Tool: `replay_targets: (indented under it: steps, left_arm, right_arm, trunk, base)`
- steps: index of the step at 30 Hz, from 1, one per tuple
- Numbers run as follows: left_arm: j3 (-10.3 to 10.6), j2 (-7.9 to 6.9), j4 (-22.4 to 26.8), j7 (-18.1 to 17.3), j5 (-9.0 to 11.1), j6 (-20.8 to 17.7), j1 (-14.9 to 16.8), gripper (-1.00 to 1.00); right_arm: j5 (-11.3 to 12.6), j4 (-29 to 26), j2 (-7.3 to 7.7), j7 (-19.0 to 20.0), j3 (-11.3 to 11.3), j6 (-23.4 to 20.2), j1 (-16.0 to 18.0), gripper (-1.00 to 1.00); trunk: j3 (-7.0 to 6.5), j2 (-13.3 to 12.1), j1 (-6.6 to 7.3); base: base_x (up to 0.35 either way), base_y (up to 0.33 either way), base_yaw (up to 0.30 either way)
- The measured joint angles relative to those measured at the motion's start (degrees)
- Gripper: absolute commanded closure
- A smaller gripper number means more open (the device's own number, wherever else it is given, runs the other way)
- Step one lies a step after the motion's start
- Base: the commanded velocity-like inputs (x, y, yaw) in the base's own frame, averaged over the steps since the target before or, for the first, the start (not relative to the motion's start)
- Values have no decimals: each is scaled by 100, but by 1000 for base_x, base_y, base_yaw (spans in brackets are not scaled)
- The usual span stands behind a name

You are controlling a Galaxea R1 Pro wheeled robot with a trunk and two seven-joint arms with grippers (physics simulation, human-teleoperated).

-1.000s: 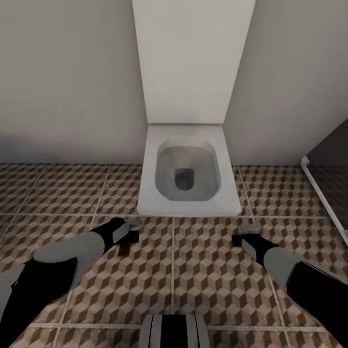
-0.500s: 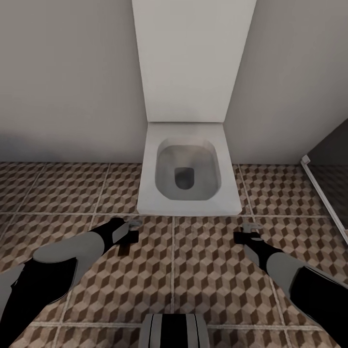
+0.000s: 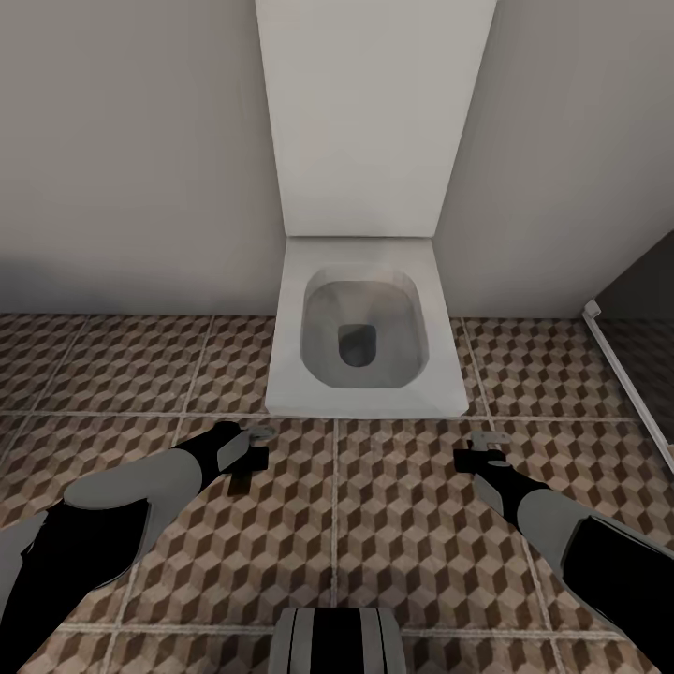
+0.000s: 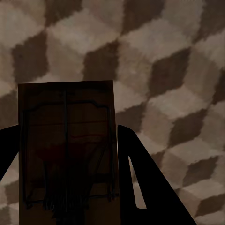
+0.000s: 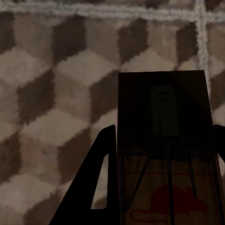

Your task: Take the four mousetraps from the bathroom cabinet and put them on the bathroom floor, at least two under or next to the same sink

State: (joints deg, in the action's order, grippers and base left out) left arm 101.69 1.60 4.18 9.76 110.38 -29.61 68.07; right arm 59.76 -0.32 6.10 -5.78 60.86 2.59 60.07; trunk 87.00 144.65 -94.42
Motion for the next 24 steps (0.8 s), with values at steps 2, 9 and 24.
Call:
replay_targets:
  steps: [2,9,24]
  left_arm:
    - [0,0,0,0,0,0,-4,100]
    - [0,0,0,0,0,0,-9,100]
    - [0,0,0,0,0,0,-9,100]
  right_arm:
    - [0,0,-4,0,0,1,-3,100]
    - [-3,0,-30,0,0,270,-88,100]
    - [8,15,-25,-10,0,493,-136,100]
  trunk:
    - [0,0,0]
    - [0,0,0]
    - [0,0,0]
  base:
    - [0,0,0]
    - [0,0,0]
    - [0,0,0]
